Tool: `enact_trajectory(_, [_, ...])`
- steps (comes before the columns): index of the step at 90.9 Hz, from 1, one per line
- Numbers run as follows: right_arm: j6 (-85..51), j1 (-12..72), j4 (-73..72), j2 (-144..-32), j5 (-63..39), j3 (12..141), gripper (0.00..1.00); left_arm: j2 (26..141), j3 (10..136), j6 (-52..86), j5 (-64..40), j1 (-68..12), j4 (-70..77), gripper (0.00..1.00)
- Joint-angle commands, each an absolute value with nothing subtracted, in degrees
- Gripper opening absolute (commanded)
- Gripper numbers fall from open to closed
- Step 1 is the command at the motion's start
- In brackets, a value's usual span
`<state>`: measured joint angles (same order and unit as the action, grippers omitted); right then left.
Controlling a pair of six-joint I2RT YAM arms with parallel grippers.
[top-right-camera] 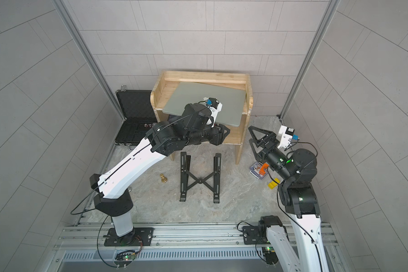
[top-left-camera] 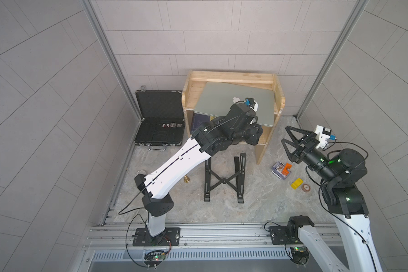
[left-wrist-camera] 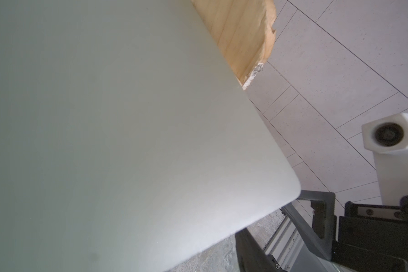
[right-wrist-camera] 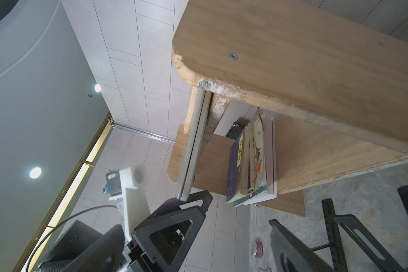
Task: Close the laptop lid and set it aside
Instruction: Place the laptop on the shelf.
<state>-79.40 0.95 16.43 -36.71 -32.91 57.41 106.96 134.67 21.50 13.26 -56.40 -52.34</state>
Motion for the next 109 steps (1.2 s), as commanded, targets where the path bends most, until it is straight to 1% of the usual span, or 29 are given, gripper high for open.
enact_trajectory(1, [-77.98,0.58,17.83,-35.32,-32.14,56.18,1.0,108.46,137.37,22.03,10.91,-55.73,-47.84,0.53])
enact_trajectory(29, [-76.83,0.61,20.12,-32.05,-31.39,54.43,1.0,113.54,143.02,24.12,7.07,-55.43,-46.43,0.53])
enact_trajectory(59, [-72.9,0.61,23.65,-29.62,-30.51,54.43,1.0,116.22,143.27,26.78,2.07,-52.96,-42.65,0.53])
enact_trajectory(82, [-70.65,0.61,25.12,-28.67,-30.13,53.67,1.0,116.11,142.32,25.24,-1.02,-52.21,-40.13,0.53])
enact_trajectory(89, [-69.54,0.62,25.74,-28.52,-30.07,53.66,1.0,114.56,139.63,24.93,-1.29,-52.25,-39.34,0.54])
enact_trajectory(109, [-64.22,0.62,28.71,-28.3,-28.18,54.56,1.0,103.34,122.38,23.28,0.14,-53.57,-31.58,0.57])
